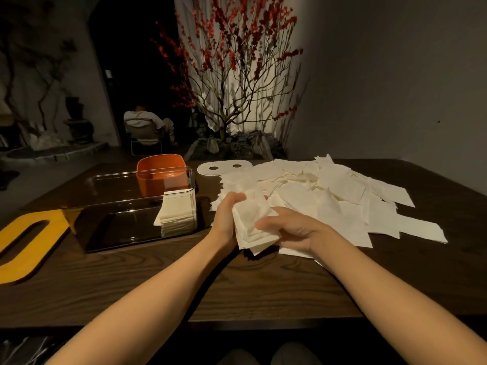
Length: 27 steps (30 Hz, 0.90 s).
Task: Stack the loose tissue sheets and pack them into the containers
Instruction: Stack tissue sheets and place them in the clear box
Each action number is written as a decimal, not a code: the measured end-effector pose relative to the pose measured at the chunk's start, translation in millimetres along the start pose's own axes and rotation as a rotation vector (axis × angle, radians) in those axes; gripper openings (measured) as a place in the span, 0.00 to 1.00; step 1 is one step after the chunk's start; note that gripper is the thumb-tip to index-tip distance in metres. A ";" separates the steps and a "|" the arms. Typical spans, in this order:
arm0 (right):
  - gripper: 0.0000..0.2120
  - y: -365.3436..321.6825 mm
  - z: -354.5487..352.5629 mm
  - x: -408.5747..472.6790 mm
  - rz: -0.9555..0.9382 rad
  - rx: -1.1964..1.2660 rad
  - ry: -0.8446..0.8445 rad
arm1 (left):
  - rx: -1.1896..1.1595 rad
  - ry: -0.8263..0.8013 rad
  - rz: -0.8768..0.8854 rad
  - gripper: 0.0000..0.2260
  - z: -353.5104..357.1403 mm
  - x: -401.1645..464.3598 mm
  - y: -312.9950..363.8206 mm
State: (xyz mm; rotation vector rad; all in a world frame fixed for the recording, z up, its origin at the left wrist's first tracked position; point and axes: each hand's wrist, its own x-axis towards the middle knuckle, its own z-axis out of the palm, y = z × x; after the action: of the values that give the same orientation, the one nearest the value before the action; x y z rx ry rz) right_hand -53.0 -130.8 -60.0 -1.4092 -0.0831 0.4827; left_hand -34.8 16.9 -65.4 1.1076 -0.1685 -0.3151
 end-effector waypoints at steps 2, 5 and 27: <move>0.24 5.5 -2.7 6.4 -0.016 0.004 0.051 | 0.115 0.070 0.065 0.09 -8.9 -3.2 -0.5; 0.33 7.7 -12.1 11.6 -0.080 0.005 0.138 | 0.332 0.018 0.161 0.11 -22.1 -2.7 1.5; 0.11 10.5 6.4 11.4 -0.553 -0.194 0.569 | 0.852 -0.076 0.206 0.38 -30.4 -11.7 3.1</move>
State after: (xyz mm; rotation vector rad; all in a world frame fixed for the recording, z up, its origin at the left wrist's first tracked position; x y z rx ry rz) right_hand -47.8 -119.7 -71.5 -1.5877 -0.0555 -0.3967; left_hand -36.6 47.9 -75.7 1.9021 -0.5120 -0.0894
